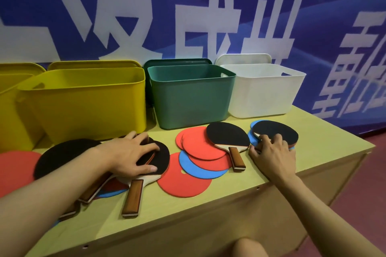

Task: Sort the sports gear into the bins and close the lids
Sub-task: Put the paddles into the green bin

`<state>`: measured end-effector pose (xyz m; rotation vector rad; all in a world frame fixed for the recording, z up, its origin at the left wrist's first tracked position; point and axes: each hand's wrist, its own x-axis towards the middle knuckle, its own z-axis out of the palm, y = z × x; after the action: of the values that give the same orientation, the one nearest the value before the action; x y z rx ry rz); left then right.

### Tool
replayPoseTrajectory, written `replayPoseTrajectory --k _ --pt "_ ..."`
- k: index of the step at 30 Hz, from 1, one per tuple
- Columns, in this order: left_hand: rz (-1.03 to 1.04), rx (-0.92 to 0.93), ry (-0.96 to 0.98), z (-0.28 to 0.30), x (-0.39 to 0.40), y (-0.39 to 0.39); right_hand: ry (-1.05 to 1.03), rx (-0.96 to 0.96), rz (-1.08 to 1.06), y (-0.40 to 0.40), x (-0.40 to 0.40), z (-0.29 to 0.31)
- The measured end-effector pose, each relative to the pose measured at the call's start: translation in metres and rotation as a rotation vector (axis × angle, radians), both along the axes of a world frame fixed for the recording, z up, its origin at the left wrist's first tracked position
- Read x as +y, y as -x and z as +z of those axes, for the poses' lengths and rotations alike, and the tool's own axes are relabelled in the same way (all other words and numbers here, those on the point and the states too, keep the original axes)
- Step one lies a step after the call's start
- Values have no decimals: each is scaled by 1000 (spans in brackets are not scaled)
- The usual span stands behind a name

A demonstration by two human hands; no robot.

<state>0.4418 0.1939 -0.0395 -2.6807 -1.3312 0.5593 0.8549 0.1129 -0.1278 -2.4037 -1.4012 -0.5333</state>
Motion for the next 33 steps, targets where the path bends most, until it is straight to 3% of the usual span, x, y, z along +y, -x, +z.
replayPoseTrajectory --k 5,12,16,20,25,33 --pt "-14 -78 -59 -14 -1 9 -28 67 33 0 -1 -1" --pt "-5 -74 24 -7 17 6 -97 153 143 6 -4 3" --pt "36 -61 26 -10 19 6 84 99 12 6 -3 12" --pt "77 -86 22 -19 16 9 241 179 -28 5 10 21" --pt "100 -218 -56 -37 8 14 -43 379 59 9 10 23" --pt "95 -264 -85 -43 11 15 -317 292 273 47 9 80"
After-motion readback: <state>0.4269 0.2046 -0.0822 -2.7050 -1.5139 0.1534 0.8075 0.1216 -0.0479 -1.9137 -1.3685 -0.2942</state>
